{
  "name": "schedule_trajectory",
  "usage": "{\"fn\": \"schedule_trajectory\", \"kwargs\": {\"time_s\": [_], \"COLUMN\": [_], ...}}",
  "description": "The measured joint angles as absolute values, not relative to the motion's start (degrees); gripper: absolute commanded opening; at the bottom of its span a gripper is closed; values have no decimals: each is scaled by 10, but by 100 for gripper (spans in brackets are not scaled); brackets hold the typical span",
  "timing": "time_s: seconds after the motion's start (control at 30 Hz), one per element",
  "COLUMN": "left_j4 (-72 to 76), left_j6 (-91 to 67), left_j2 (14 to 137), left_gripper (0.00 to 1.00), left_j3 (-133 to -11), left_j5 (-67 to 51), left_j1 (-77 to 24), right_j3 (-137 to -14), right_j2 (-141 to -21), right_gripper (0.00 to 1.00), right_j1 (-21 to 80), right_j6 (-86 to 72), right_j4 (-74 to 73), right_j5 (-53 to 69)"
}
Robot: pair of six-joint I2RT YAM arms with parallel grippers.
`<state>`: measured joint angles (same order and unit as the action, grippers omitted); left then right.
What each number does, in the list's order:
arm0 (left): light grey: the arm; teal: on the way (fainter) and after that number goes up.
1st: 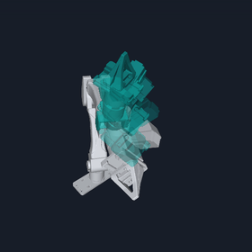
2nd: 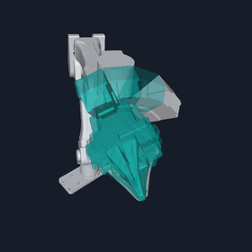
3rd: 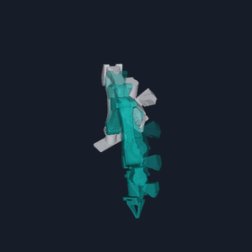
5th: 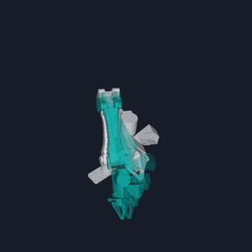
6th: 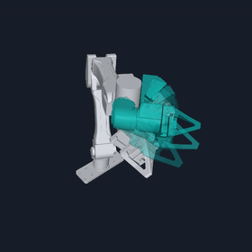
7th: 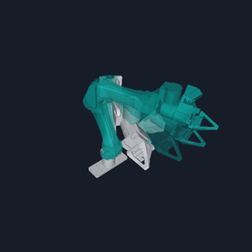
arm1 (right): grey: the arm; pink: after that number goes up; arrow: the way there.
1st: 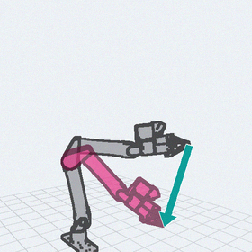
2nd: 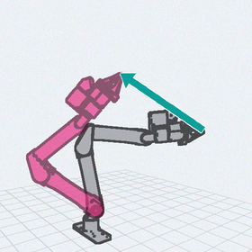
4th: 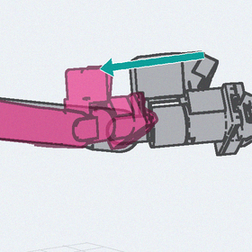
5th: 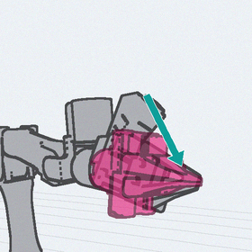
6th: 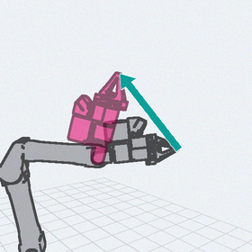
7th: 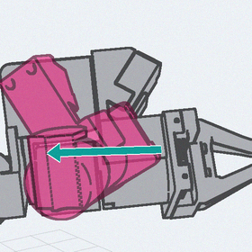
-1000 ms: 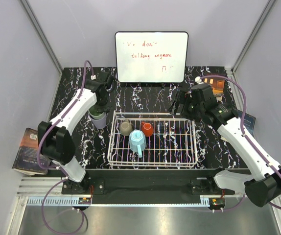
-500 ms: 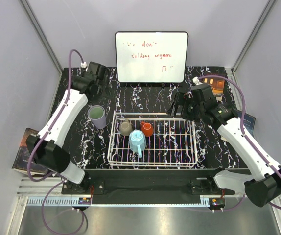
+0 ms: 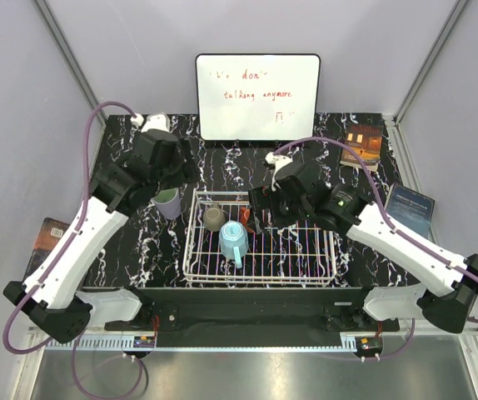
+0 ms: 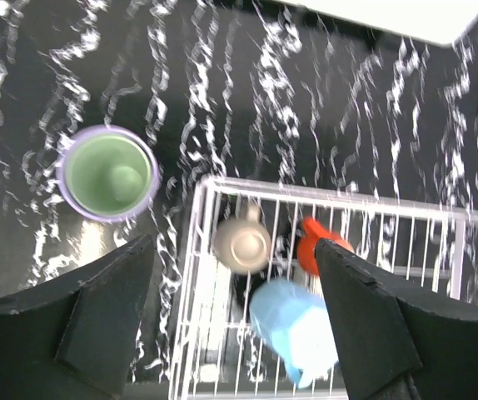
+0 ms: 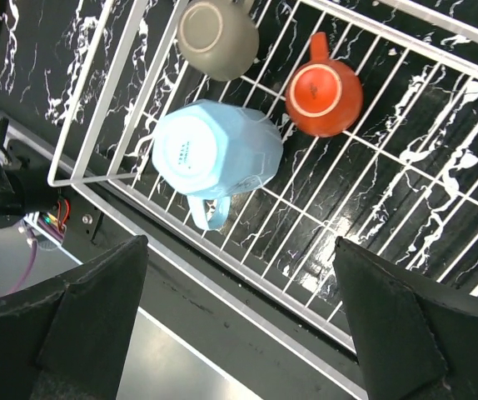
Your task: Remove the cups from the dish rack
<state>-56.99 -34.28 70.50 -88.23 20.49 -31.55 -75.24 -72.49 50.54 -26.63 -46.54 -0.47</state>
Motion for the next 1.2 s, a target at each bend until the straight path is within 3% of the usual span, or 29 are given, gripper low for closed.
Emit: {"fn": "schedule_trajectory", "kwargs": {"time_s": [0.43, 0.7, 0.93, 1.2], "left_j4": [-569, -555, -545, -534], "left_j6": [-373, -393, -426, -455], "left_j2": [654, 628, 689, 758], "left_gripper": [85, 87, 88, 89], "left_j3": [-781, -751, -744, -726], "left_j5": [232, 225, 225, 225], "left_j1": [-372, -436, -538, -590], "right_j3": [-788, -793, -819, -812], "right_j2": [-810, -766, -695, -696], "right_gripper": [100, 100, 100, 100], "right_j1": [597, 598, 596, 596], "right_j6": [-268, -302, -314, -338], "right_j4": [-477, -479, -479, -490], "right_j5": [-57, -185, -270, -280]}}
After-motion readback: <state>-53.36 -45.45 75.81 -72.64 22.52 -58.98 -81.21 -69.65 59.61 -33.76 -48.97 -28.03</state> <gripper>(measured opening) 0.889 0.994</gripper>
